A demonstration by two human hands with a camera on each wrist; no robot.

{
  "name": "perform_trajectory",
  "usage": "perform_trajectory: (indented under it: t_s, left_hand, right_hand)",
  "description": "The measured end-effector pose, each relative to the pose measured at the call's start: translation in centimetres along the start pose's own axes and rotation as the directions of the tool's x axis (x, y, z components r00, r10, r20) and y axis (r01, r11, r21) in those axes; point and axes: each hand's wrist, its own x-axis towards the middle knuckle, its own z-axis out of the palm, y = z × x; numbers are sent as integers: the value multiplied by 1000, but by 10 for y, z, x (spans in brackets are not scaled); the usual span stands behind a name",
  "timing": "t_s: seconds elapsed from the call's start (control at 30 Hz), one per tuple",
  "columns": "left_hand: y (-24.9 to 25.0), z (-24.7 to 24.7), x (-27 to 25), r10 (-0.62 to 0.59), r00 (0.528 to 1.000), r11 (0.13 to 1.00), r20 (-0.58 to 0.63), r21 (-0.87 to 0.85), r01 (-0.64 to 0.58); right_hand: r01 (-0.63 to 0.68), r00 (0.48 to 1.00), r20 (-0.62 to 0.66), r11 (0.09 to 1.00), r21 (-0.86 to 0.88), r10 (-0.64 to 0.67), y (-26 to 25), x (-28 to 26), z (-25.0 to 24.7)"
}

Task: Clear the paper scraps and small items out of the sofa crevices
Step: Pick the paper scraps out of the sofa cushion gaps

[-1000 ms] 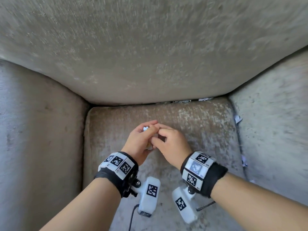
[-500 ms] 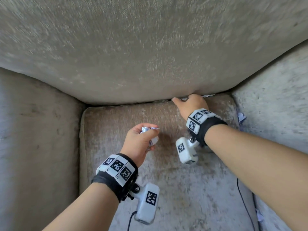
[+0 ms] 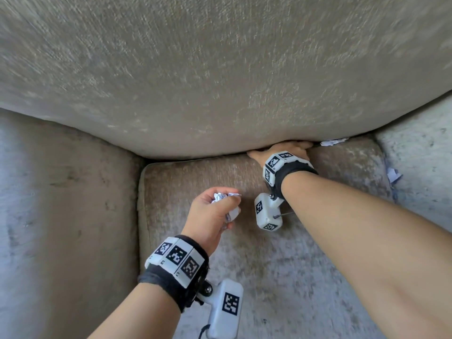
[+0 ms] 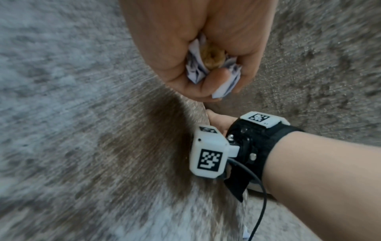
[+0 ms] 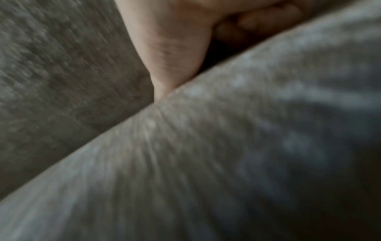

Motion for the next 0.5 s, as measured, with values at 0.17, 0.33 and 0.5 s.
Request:
perform_trajectory:
  t_s: [0.17, 0.33, 0.5]
  left_hand:
    - [4, -6, -1, -10, 1000, 1000, 19, -17, 10]
    - [1, -12, -2, -2, 1000, 1000, 7, -22, 2]
    - [-4, -13, -6, -4, 1000, 1000, -3, -20, 4]
  right_hand:
    - [-19, 994, -105, 999, 44, 24, -1, 4, 8]
    - [-53, 990, -126, 995, 82, 63, 4, 21, 14]
    - [3, 989, -144, 984, 176, 23, 14, 15, 4]
